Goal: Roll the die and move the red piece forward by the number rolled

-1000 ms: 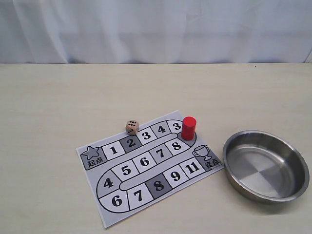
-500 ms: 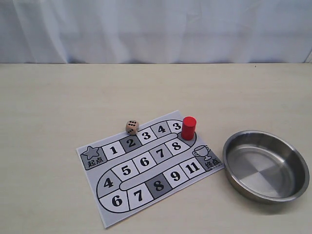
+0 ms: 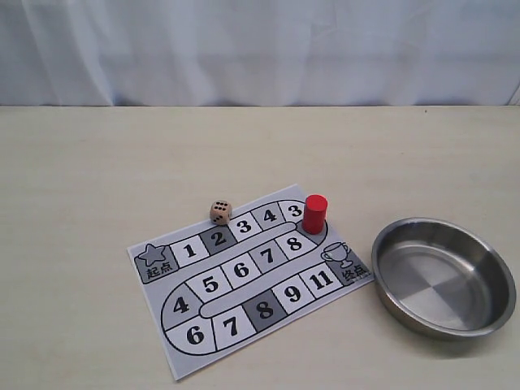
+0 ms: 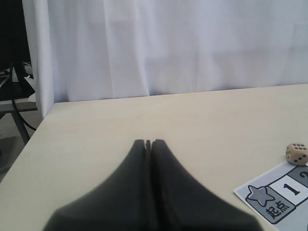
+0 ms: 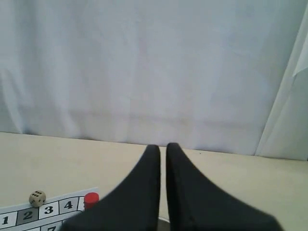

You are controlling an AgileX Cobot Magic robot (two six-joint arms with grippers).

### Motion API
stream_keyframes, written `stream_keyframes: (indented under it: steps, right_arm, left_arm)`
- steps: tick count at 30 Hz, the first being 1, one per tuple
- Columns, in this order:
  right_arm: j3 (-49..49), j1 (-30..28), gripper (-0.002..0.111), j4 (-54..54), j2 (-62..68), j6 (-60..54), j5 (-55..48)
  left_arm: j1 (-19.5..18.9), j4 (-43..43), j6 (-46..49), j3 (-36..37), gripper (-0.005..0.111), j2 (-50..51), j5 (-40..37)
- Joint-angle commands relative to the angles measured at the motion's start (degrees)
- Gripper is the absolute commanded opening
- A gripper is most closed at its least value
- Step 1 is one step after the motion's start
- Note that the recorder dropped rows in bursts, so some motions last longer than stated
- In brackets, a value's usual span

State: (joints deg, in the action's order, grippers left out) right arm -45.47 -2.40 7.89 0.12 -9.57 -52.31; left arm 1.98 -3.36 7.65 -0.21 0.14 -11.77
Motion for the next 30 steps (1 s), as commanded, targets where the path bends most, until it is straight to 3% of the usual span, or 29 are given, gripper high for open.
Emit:
stream_keyframes:
  steps: [1, 11, 21, 30]
  right_arm:
    - [0.28, 3.11, 0.004, -2.37, -0.12, 1.1, 0.69]
    - [3.92, 3.46, 0.004, -5.81, -0.12, 1.51, 7.81]
    - [23.66, 3.46, 0.004, -5.81, -0.12, 1.51, 38.7]
    - [39.6, 3.46, 0.004, -5.81, -0.12, 1.51, 44.09]
  left_arm:
    - [0.18, -0.12, -0.24, 0.21, 0.0, -0.14, 0.5]
    - [0.18, -0.12, -0.24, 0.21, 0.0, -0.14, 0.5]
    - [0.18, -0.12, -0.24, 0.21, 0.0, -0.14, 0.5]
    - [0.18, -0.23, -0.24, 0.21, 0.0, -0.14, 0.5]
